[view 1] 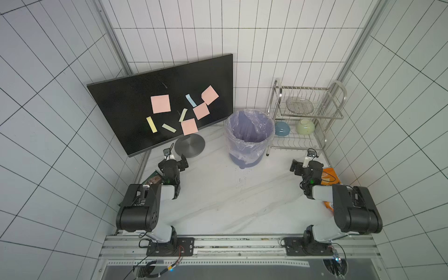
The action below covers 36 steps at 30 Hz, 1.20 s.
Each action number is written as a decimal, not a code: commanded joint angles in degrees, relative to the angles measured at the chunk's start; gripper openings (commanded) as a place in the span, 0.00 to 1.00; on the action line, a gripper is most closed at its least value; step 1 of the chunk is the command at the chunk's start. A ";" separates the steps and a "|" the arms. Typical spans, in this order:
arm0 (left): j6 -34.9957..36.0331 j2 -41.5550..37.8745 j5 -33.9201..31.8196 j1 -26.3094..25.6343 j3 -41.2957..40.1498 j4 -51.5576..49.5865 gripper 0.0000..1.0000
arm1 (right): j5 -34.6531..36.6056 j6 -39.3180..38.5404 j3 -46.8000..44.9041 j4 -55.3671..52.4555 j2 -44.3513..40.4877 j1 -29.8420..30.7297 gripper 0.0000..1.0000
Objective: Remove the sticky note from the monitor
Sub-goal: Tear off the sticky note from the monitor.
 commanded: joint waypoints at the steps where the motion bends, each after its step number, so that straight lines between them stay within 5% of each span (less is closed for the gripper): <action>1: 0.37 0.16 0.75 -0.17 0.62 0.04 0.98 | -0.29 0.02 0.62 0.03 0.36 -0.43 0.99; 13: 0.25 -0.08 1.45 0.19 0.40 0.21 0.98 | 1.41 1.02 -0.20 1.37 -0.21 -0.54 0.99; 19: 1.63 -6.10 -2.01 -2.00 0.59 -4.98 0.98 | 5.77 2.61 -2.01 -3.10 -9.43 -0.39 0.99; 30: -7.73 -25.29 -15.32 -11.73 4.64 -29.89 0.98 | 9.73 7.83 1.99 -30.70 -32.68 6.73 0.99; 36: -16.51 -32.33 -13.70 -14.88 10.52 -45.63 0.98 | 3.37 8.61 11.54 -51.50 -42.99 10.52 0.99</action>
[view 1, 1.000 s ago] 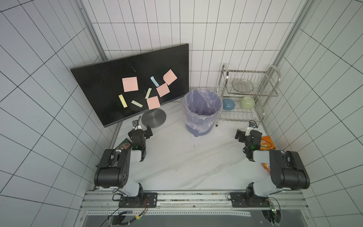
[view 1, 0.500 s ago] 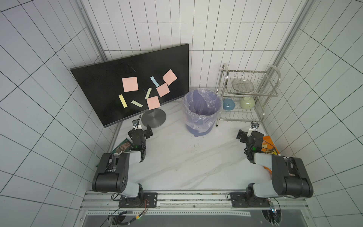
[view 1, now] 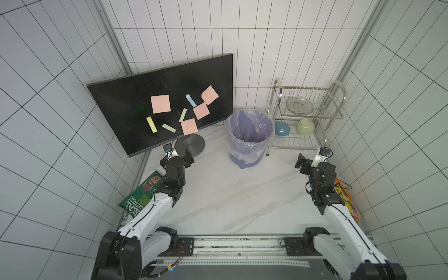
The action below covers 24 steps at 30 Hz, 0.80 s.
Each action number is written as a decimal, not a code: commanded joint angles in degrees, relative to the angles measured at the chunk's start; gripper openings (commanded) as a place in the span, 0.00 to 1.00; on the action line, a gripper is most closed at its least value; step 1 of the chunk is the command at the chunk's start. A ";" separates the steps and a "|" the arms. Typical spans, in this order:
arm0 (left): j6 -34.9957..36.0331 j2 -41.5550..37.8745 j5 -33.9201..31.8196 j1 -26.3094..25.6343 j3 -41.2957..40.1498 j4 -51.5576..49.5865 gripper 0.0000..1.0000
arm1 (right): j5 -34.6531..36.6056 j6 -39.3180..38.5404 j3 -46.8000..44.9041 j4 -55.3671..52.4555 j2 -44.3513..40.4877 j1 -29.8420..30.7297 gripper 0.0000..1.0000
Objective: Remove the sticky note from the monitor
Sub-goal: Tear off the sticky note from the monitor.
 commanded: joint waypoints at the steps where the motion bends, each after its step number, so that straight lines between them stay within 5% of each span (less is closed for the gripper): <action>1: -6.38 -3.52 -0.22 -1.50 3.59 -12.57 0.99 | -4.07 0.65 7.90 -16.61 -2.11 3.28 0.99; 10: -11.27 -9.85 15.86 0.53 14.38 -28.23 0.99 | -23.59 4.50 26.76 -28.07 3.17 7.70 0.99; 18: -14.66 -10.94 40.43 18.56 20.46 -33.09 0.99 | -32.96 6.25 40.64 -28.90 13.41 17.24 0.99; 24: -20.20 -9.17 54.92 32.45 21.32 -26.65 0.99 | -35.02 7.10 44.84 -25.79 17.97 22.38 0.99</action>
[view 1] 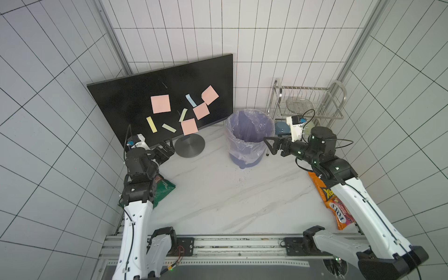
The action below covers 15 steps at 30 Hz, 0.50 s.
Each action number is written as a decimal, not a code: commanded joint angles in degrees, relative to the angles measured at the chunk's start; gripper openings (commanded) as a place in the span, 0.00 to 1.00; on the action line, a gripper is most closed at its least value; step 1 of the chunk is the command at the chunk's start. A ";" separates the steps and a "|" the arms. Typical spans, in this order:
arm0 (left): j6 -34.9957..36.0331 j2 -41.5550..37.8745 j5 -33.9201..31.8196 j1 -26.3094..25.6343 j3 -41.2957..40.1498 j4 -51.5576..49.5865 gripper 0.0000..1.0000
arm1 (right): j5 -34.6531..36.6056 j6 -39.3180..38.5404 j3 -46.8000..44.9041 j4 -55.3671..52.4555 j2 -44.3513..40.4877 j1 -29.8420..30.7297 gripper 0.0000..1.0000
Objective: Remove the sticky note from the monitor
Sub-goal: Tear off the sticky note from the monitor.
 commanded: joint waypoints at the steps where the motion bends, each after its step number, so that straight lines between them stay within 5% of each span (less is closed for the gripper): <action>1: -5.28 1.71 13.35 5.64 1.52 5.71 0.99 | -3.44 1.50 2.66 2.15 1.64 2.51 0.99; 6: -14.19 5.94 21.42 11.01 0.00 18.79 0.99 | -3.16 1.60 4.02 5.89 4.71 6.66 0.99; 15: -21.55 12.42 20.87 11.09 0.69 27.12 0.99 | -2.82 2.99 4.49 10.83 7.16 9.44 0.99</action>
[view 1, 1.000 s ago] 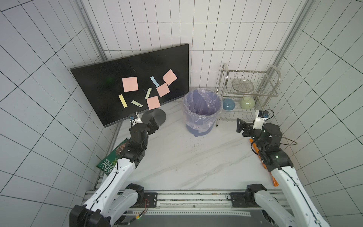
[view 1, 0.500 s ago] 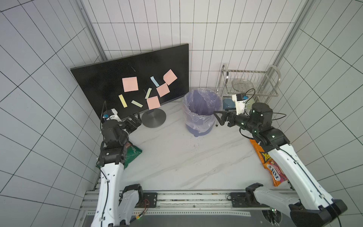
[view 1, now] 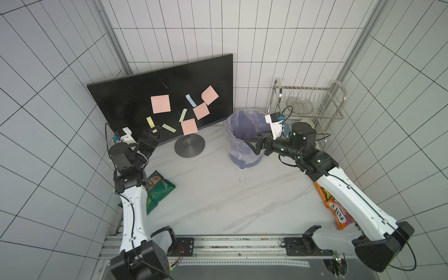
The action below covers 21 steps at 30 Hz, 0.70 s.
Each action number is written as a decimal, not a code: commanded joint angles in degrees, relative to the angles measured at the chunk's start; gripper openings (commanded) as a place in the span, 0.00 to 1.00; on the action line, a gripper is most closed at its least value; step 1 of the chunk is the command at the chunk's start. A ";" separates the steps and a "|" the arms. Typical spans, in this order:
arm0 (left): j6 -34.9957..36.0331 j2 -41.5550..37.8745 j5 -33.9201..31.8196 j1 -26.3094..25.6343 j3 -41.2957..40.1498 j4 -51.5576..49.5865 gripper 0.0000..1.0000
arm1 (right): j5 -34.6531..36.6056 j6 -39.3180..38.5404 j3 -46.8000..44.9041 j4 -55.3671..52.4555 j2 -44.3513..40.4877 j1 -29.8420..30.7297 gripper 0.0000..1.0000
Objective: Remove the sticky note from the monitor
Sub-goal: Tear off the sticky note from the monitor.
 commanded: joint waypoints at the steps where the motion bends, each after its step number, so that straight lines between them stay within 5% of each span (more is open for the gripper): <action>1: -3.80 1.95 0.75 0.25 0.70 5.65 0.98 | -0.82 1.43 1.17 4.25 0.26 0.93 0.99; 8: -4.96 6.34 0.47 0.26 2.34 6.91 0.93 | -1.76 1.95 1.02 5.62 1.00 2.02 0.99; 21: -9.18 12.99 1.41 0.26 2.23 15.60 0.64 | -1.85 2.32 0.31 6.91 1.34 2.12 0.99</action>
